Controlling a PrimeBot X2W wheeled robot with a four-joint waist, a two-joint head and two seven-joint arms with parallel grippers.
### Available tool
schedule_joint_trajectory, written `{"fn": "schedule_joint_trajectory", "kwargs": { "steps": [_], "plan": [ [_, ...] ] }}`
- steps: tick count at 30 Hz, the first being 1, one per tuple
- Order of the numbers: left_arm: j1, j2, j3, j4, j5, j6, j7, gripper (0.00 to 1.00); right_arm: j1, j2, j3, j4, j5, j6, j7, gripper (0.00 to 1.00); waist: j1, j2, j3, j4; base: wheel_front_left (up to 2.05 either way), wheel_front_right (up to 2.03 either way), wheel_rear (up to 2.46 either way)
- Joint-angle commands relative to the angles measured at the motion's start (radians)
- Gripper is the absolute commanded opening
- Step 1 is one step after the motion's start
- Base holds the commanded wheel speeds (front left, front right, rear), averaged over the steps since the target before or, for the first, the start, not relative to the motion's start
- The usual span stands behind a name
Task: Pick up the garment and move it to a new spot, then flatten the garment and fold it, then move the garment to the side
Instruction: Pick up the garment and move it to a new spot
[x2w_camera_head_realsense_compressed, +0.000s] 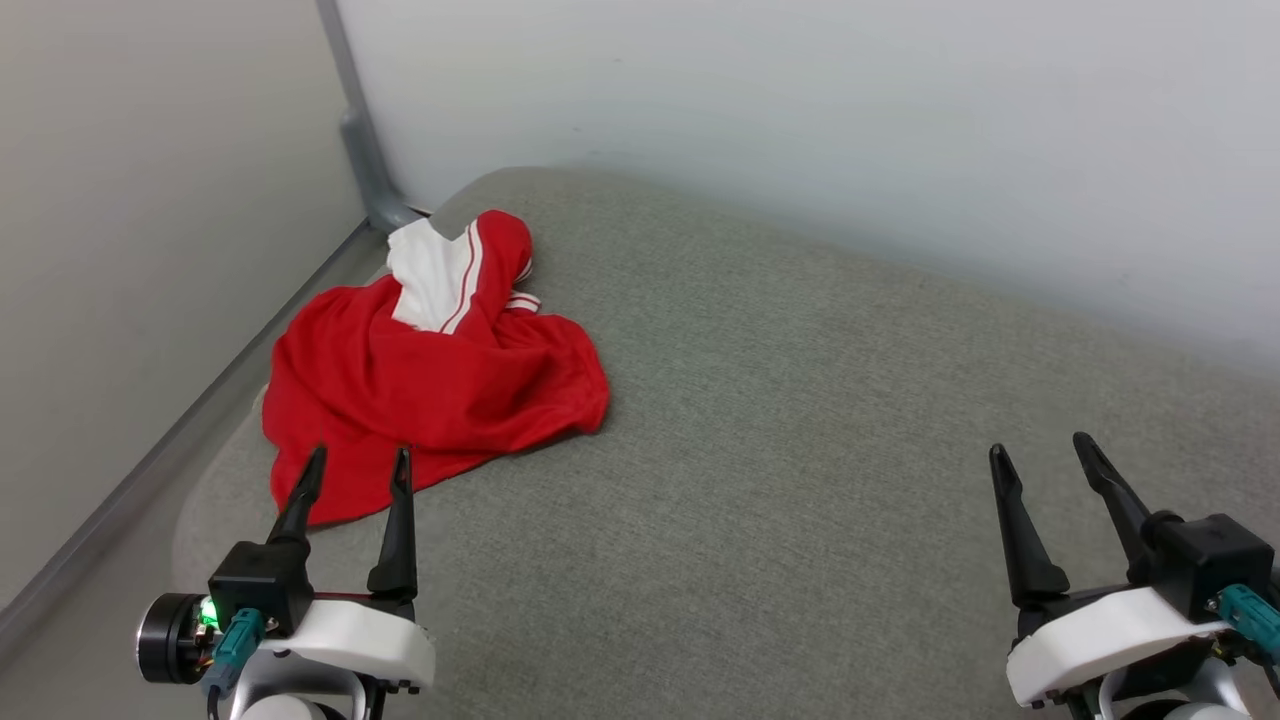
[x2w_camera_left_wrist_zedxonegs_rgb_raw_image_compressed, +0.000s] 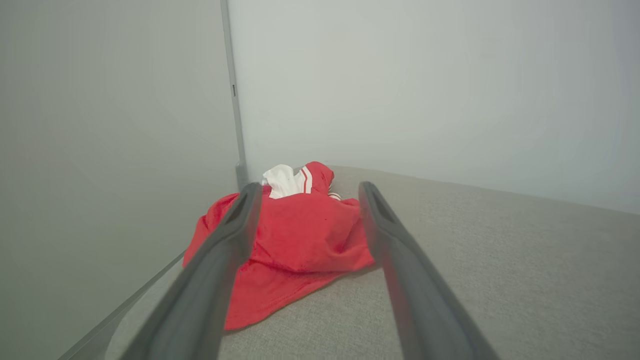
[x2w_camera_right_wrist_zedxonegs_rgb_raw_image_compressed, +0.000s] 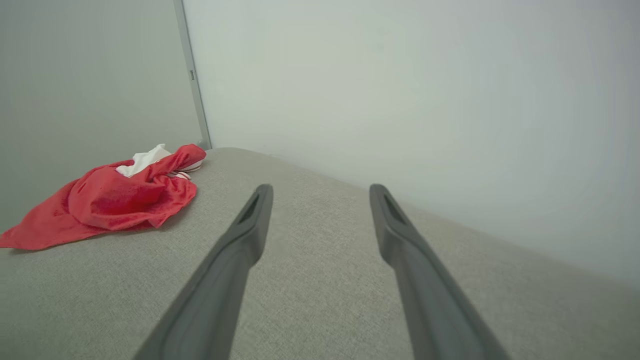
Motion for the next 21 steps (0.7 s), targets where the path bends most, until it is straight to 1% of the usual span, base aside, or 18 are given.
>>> {"fn": "schedule_joint_trajectory", "kwargs": {
  "steps": [1,6,11,18,21],
  "plan": [
    [0.006,-0.003,0.004,-0.001,-0.001,0.001,-0.003,1.0,-0.013,0.0,0.004,0.001,0.002,-0.001,-0.008,1.0,0.0,-0.0001,0.006,0.029,0.0,0.0,0.0],
    [0.002,-0.004,0.009,-0.001,-0.005,-0.005,-0.003,1.0,-0.023,0.0,0.004,0.007,0.004,-0.001,-0.014,1.0,0.0,-0.0001,0.012,0.056,0.0,0.0,0.0],
    [-0.008,-0.002,0.02,0.004,-0.007,-0.005,-0.003,1.0,-0.03,0.0,0.007,0.013,0.007,-0.001,-0.015,1.0,0.0,-0.0001,0.02,0.06,0.0,0.0,0.0],
    [-0.07,0.004,0.056,0.036,-0.028,0.006,-0.003,1.0,-0.063,0.0,0.017,-0.003,-0.013,-0.001,0.003,1.0,0.0,-0.0001,0.076,0.02,0.0,0.0,0.0],
    [-0.135,0.011,0.066,0.072,-0.049,-0.004,0.002,1.0,-0.088,0.0,0.017,-0.019,-0.028,-0.001,0.02,1.0,0.0,-0.0001,0.12,-0.008,0.0,0.0,0.0]
  ]
}}
